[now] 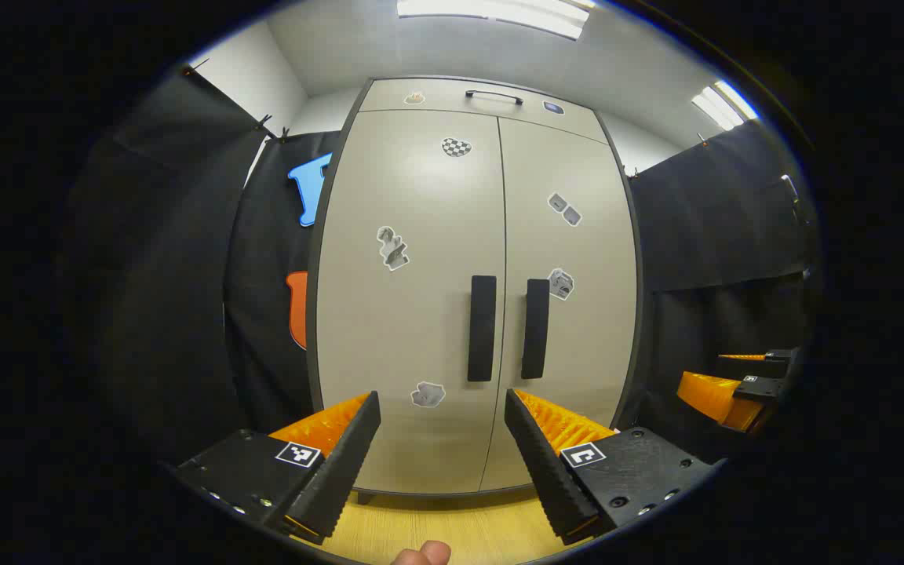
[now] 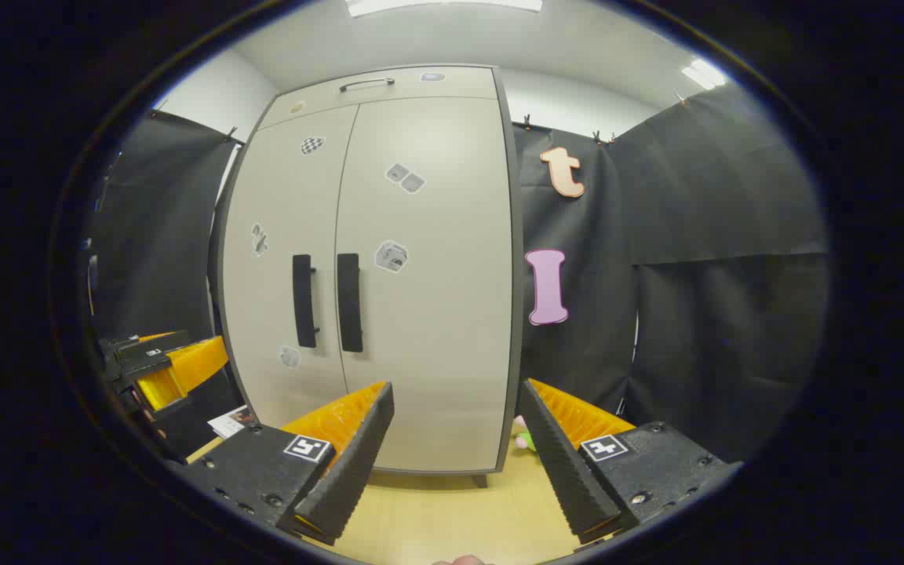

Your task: Open the right door of the double-door shoe cabinet with the right hand, and open the left door with the left hand.

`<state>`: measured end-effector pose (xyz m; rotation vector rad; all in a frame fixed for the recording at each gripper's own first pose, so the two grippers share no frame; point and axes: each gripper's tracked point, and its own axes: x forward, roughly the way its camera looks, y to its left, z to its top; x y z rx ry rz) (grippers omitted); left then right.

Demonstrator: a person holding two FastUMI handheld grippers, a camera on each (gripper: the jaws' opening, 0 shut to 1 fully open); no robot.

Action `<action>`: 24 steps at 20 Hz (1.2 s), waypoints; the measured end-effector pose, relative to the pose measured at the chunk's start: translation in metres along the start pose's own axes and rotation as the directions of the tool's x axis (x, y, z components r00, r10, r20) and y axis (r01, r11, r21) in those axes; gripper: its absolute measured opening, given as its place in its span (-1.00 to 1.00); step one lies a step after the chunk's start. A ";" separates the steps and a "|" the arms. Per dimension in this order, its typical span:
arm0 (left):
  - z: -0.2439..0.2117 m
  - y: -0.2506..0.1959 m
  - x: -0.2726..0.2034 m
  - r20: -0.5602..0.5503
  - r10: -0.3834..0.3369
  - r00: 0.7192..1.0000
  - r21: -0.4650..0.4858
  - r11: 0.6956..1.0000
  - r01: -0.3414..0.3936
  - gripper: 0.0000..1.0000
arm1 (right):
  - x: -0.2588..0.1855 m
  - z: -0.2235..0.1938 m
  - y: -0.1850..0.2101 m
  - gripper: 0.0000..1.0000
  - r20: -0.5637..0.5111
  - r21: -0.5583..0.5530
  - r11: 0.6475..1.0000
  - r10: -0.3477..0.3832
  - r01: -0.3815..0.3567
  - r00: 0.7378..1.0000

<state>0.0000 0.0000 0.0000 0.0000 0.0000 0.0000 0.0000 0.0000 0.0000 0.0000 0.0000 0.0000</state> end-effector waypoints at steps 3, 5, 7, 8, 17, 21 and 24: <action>0.004 -0.001 0.001 0.013 0.000 1.000 0.015 1.000 0.000 0.90 | 0.002 0.002 0.001 1.00 0.005 0.006 1.000 0.000 0.000 1.000; 0.003 -0.002 0.001 0.013 0.001 1.000 0.014 1.000 -0.001 0.91 | 0.001 0.003 0.002 1.00 0.007 0.005 1.000 0.003 -0.003 1.000; 0.004 -0.002 0.000 0.015 0.005 1.000 0.010 1.000 -0.005 0.91 | 0.000 0.002 0.002 0.97 0.008 0.006 1.000 0.003 -0.003 1.000; 0.002 -0.001 0.001 0.012 0.006 1.000 0.009 1.000 -0.006 0.91 | -0.001 0.002 0.003 1.00 0.009 0.007 1.000 0.002 -0.002 1.000; -0.005 0.007 0.007 0.008 0.012 1.000 0.007 1.000 -0.012 0.91 | 0.004 -0.003 0.007 0.97 0.007 0.022 1.000 -0.007 0.006 1.000; -0.011 0.014 0.013 0.000 0.029 1.000 -0.002 1.000 -0.029 0.91 | 0.018 0.001 0.018 1.00 0.005 0.033 0.999 0.015 -0.015 1.000; -0.016 0.020 0.014 -0.014 0.039 0.999 -0.032 0.999 -0.039 0.90 | 0.035 0.003 0.029 1.00 0.011 0.032 0.999 0.032 -0.032 0.999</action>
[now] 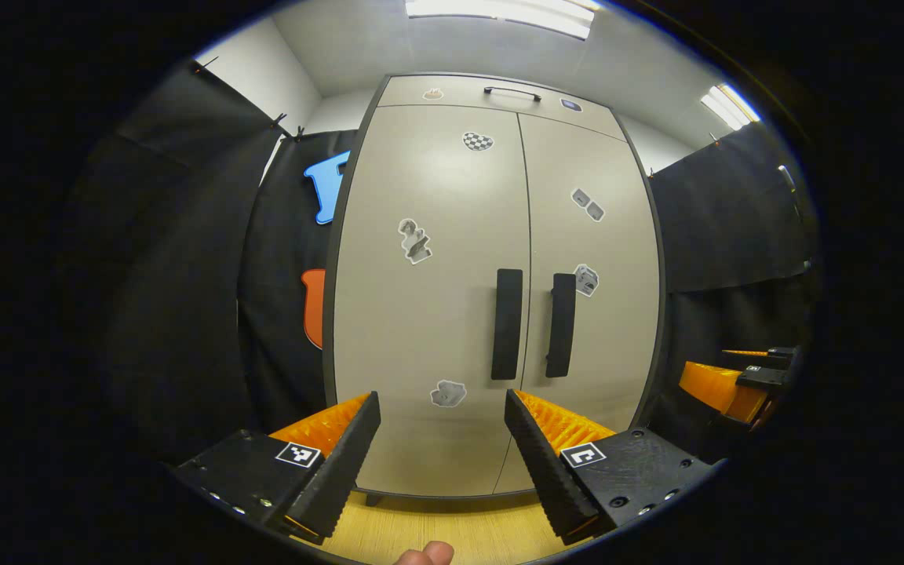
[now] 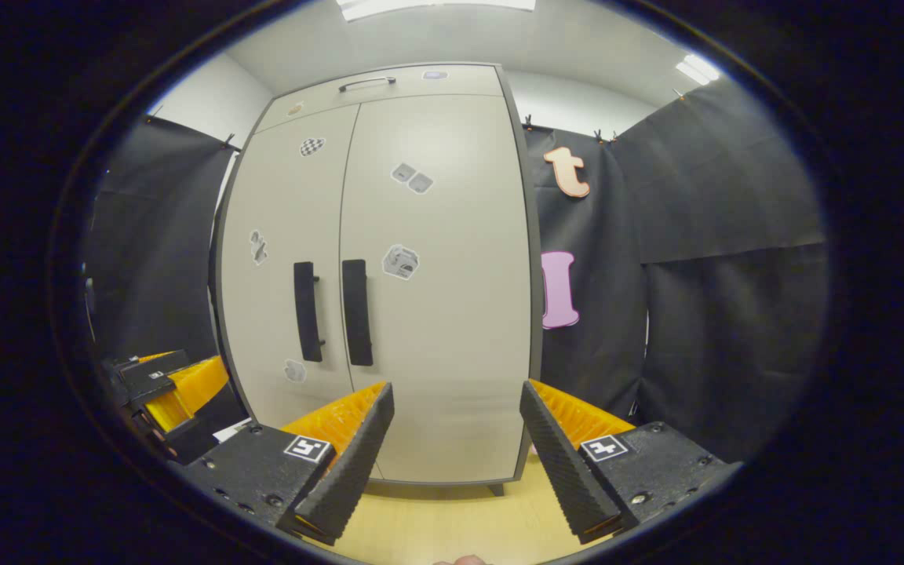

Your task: Open the right door of the double-door shoe cabinet with the right hand, and open the left door with the left hand.

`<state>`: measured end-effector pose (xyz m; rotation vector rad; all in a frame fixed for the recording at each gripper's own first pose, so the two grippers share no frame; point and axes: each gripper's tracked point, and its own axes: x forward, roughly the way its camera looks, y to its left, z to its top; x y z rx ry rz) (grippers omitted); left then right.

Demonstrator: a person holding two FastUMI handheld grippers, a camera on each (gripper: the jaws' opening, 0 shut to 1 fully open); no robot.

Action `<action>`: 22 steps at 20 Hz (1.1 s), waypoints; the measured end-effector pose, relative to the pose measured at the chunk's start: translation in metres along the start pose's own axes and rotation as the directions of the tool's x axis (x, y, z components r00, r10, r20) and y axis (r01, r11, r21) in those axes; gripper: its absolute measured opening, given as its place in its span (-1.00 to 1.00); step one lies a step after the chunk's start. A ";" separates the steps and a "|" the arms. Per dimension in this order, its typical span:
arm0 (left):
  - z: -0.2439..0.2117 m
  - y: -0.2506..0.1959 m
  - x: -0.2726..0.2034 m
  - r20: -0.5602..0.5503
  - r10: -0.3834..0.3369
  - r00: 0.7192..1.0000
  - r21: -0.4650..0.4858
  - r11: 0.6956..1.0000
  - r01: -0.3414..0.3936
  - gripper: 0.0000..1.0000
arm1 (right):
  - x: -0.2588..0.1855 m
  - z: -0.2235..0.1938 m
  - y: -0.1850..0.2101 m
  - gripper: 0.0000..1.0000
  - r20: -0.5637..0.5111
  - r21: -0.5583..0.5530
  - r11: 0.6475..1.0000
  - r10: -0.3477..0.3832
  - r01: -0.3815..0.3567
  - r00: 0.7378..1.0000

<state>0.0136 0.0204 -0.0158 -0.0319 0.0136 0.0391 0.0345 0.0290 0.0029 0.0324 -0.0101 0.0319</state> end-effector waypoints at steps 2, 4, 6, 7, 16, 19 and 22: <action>-0.007 0.002 -0.002 -0.024 -0.007 1.000 -0.006 1.000 0.007 0.91 | 0.016 0.006 0.018 1.00 -0.004 0.005 0.999 0.048 -0.048 0.999; -0.010 0.007 -0.005 -0.028 0.001 1.000 0.002 1.000 -0.001 0.90 | 0.037 0.018 0.034 1.00 0.004 -0.002 0.997 0.075 -0.075 0.997; -0.010 0.009 -0.008 -0.030 0.002 1.000 0.007 1.000 -0.002 0.90 | 0.059 0.030 0.048 0.97 0.010 -0.021 0.996 0.091 -0.090 0.996; -0.009 0.010 -0.009 -0.028 0.000 1.000 0.005 1.000 0.000 0.91 | 0.070 0.036 0.056 0.96 0.014 -0.023 0.995 0.095 -0.095 0.995; 0.000 0.022 -0.026 0.003 -0.001 1.000 0.042 0.999 0.001 0.91 | 0.145 0.041 0.095 0.96 -0.025 -0.023 0.996 0.087 -0.088 0.996; 0.000 0.025 -0.027 0.004 0.001 1.000 0.047 0.999 -0.001 0.90 | 0.158 0.036 0.101 1.00 -0.051 -0.025 0.996 0.086 -0.087 0.995; -0.001 0.027 -0.026 0.004 -0.001 1.000 0.045 0.999 0.000 0.90 | 0.162 0.037 0.098 0.86 -0.044 -0.018 0.998 0.055 -0.056 0.998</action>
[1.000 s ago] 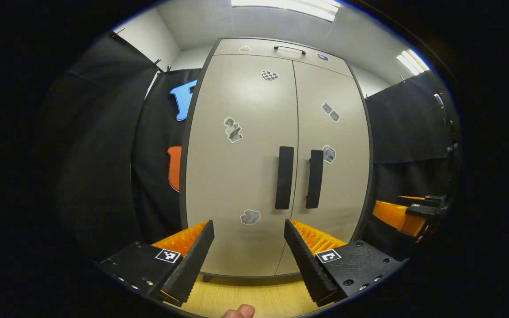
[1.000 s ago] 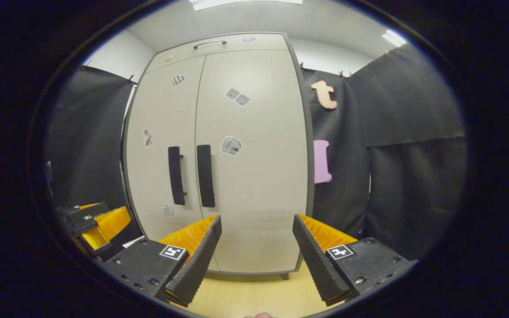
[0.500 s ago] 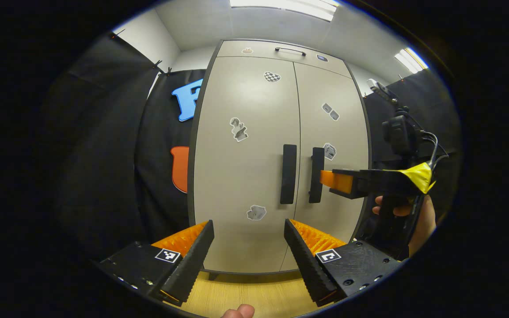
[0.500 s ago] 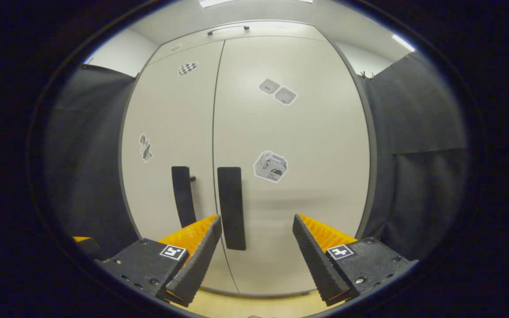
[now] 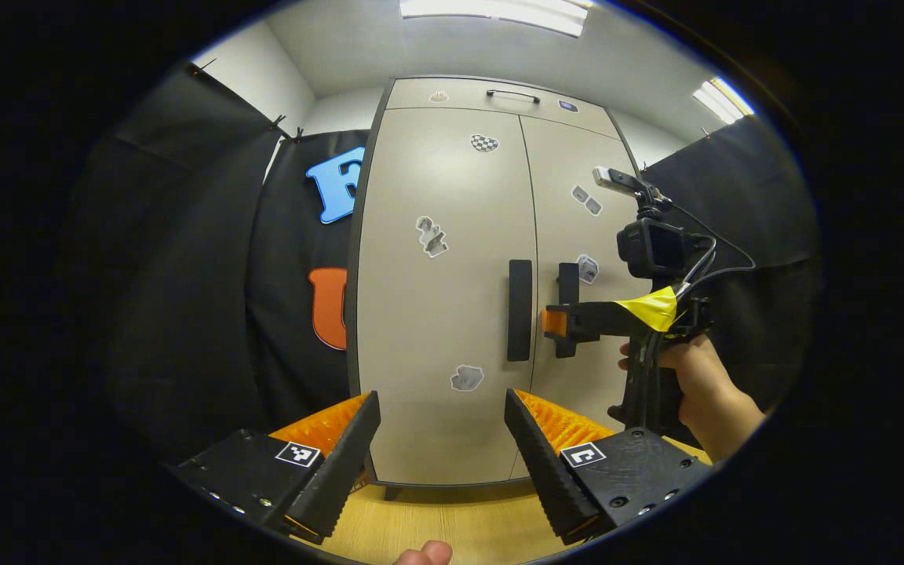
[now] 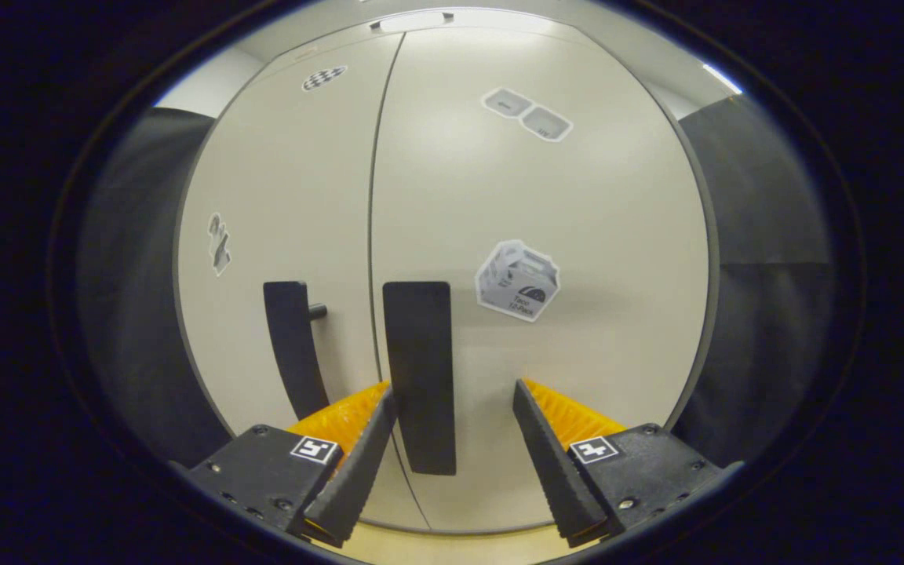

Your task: Open the right door of the double-door shoe cabinet with the right hand, and open the left door with the left hand.

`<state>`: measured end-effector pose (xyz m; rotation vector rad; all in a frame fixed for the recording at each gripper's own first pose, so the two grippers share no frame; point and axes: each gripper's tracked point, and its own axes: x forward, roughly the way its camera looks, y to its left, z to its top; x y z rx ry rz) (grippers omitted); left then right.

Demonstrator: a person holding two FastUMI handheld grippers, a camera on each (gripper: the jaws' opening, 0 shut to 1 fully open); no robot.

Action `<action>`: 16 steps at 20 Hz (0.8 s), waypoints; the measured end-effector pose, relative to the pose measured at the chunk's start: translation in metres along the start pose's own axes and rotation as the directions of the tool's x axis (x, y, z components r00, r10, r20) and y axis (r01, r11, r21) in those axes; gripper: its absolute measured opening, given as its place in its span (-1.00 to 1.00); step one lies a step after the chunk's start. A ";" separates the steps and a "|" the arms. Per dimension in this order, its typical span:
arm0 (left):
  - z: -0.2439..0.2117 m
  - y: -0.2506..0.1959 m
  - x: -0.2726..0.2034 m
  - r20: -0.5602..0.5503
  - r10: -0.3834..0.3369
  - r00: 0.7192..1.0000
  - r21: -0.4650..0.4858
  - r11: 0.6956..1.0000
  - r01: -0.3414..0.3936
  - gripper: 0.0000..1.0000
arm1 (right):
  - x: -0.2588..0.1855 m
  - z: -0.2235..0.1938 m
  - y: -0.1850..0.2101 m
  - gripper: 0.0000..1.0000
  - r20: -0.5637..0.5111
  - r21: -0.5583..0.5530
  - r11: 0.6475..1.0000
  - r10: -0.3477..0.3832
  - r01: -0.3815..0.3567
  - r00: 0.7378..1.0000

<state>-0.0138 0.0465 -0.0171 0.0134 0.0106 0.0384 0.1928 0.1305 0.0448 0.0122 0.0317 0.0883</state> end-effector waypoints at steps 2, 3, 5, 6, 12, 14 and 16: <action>0.000 0.000 0.001 -0.002 -0.002 1.000 -0.003 1.000 0.002 0.90 | -0.002 0.001 0.000 0.61 0.000 -0.002 1.000 0.003 -0.003 1.000; -0.001 0.000 0.002 -0.004 -0.004 1.000 -0.004 1.000 0.004 0.91 | -0.003 0.001 0.007 0.54 -0.004 0.005 0.999 0.036 -0.036 0.999; -0.001 0.001 0.003 -0.003 -0.005 1.000 -0.005 1.000 0.005 0.90 | -0.001 0.000 0.015 0.00 -0.005 0.002 0.999 0.047 -0.047 0.999; 0.000 0.000 0.003 0.002 -0.008 1.000 -0.006 1.000 0.008 0.91 | -0.001 -0.001 0.015 -0.27 -0.007 -0.016 0.999 0.041 -0.041 0.999; 0.004 -0.003 0.006 0.017 -0.021 1.000 -0.018 1.000 0.021 0.91 | 0.000 0.000 0.015 -0.76 0.019 0.000 0.998 0.062 -0.062 0.998; 0.003 -0.002 0.007 0.018 -0.023 1.000 -0.020 1.000 0.024 0.90 | 0.000 0.001 0.015 -0.80 0.020 -0.003 0.998 0.068 -0.068 0.997; 0.002 -0.004 0.007 0.015 -0.030 0.999 -0.021 0.999 0.030 0.91 | 0.000 0.000 0.015 -0.81 0.024 -0.005 0.997 0.072 -0.071 0.997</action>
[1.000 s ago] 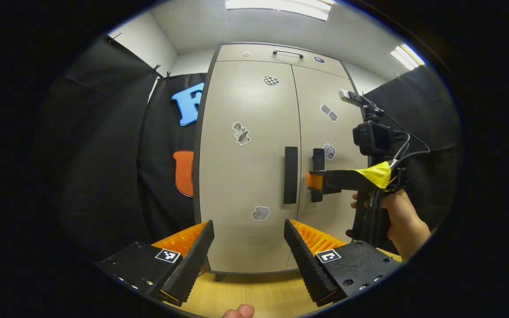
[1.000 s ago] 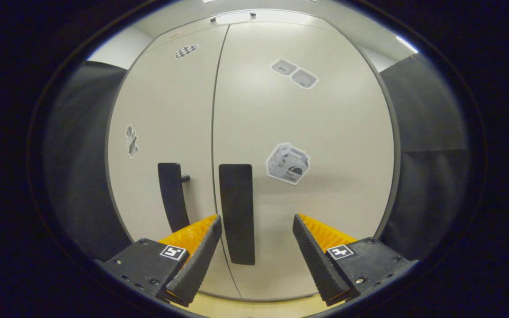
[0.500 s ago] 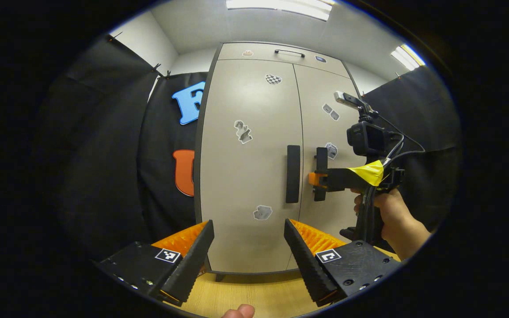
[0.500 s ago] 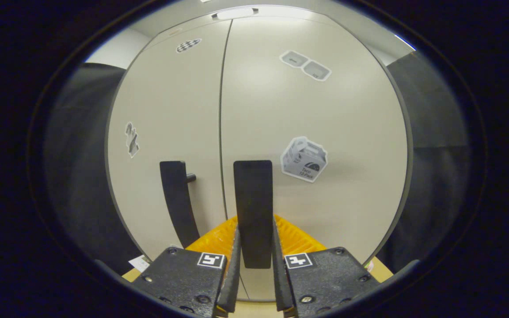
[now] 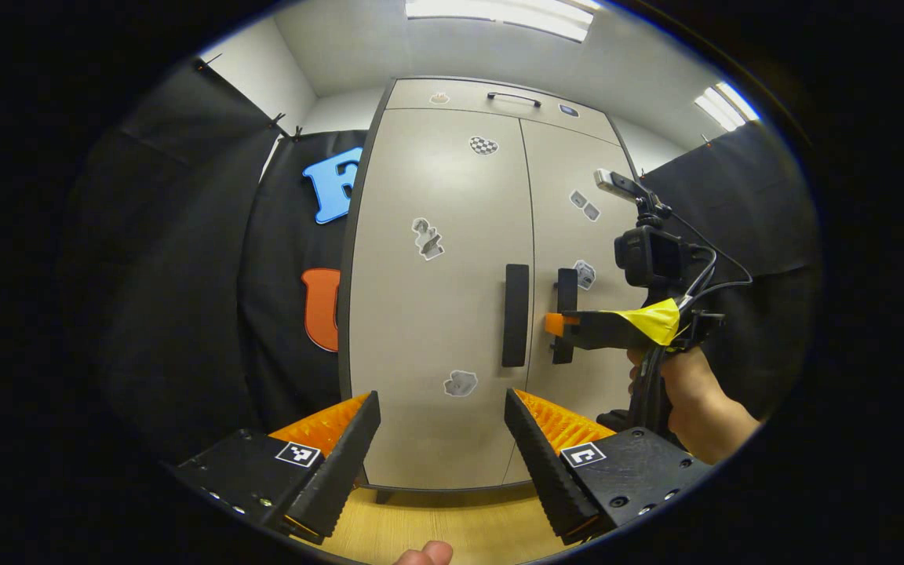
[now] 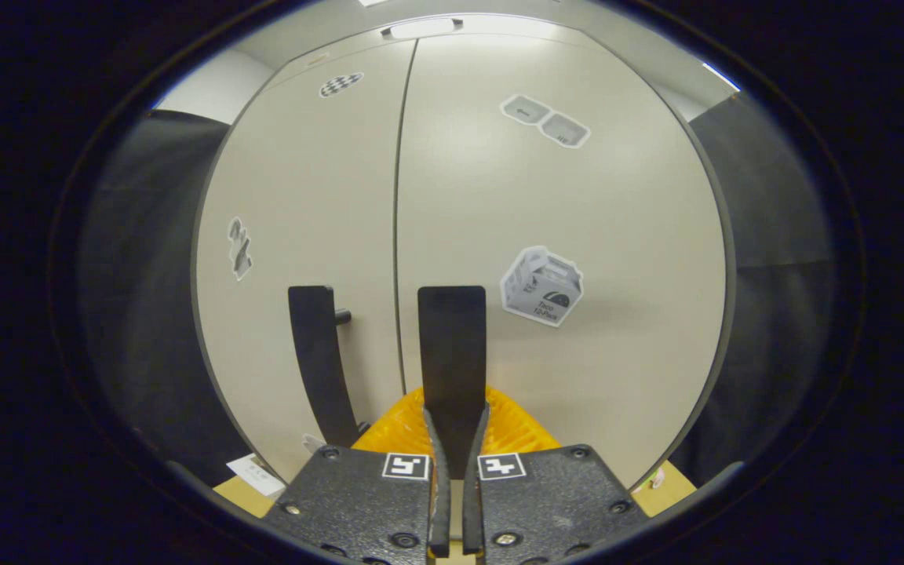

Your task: Open the right door of the double-door shoe cabinet with the right hand, and open the left door with the left hand.

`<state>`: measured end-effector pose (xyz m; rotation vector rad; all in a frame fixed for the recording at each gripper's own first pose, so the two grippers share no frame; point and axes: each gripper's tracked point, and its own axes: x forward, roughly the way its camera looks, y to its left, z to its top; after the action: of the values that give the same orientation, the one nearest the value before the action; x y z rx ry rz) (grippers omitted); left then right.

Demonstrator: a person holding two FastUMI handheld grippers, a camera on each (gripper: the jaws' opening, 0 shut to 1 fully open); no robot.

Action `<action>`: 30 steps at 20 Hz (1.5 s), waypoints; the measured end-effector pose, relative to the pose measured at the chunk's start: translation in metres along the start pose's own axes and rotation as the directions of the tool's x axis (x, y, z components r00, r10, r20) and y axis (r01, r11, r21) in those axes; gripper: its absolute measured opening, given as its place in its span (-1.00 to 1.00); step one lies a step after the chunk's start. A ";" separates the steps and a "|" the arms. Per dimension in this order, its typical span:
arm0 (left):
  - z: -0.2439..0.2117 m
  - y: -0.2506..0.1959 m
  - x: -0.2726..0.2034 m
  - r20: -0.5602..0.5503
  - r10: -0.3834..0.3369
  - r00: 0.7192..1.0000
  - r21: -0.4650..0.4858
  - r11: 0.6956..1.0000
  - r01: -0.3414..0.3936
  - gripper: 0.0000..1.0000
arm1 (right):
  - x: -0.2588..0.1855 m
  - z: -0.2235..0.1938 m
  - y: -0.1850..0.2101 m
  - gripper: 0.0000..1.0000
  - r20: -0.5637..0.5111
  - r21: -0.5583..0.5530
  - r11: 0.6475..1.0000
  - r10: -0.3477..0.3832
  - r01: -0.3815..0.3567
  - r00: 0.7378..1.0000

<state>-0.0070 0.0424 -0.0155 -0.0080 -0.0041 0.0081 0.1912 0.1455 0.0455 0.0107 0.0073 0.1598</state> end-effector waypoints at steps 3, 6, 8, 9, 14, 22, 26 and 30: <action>-0.001 0.000 -0.001 -0.003 -0.001 1.000 0.004 1.000 0.001 0.90 | -0.001 0.000 0.000 -0.82 0.007 -0.006 1.000 0.005 -0.005 1.000; 0.000 0.003 -0.004 0.002 0.002 1.000 0.003 1.000 -0.002 0.90 | -0.004 0.000 0.001 -0.82 0.004 -0.003 1.000 0.010 -0.010 1.000; 0.002 0.004 -0.006 0.007 0.005 1.000 0.003 1.000 -0.005 0.90 | -0.007 0.000 0.001 -0.82 0.005 -0.016 1.000 0.016 -0.016 1.000; 0.004 0.005 -0.008 0.010 0.009 1.000 0.006 1.000 -0.009 0.90 | -0.010 0.000 0.001 -0.82 0.007 -0.017 1.000 0.024 -0.024 1.000; 0.005 0.009 -0.011 0.013 0.022 1.000 0.012 1.000 -0.023 0.91 | -0.031 0.001 0.002 -0.82 0.001 -0.014 0.997 0.073 -0.073 0.997; 0.005 0.004 -0.009 0.015 0.020 1.000 0.022 1.000 -0.021 0.91 | -0.072 -0.005 -0.010 -0.82 -0.007 -0.012 0.986 0.164 -0.164 0.986; 0.004 0.002 -0.006 0.016 0.030 0.999 0.037 0.999 -0.030 0.91 | -0.096 -0.005 -0.020 -0.84 0.011 -0.015 0.984 0.176 -0.175 0.984; 0.002 -0.003 -0.002 0.011 0.041 0.999 0.039 0.998 -0.041 0.91 | -0.119 -0.006 -0.034 -0.82 0.021 -0.012 0.983 0.184 -0.184 0.983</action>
<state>-0.0092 0.0393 -0.0131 0.0313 -0.0139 0.0492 0.0790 0.0934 0.0397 0.0030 -0.0169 0.3447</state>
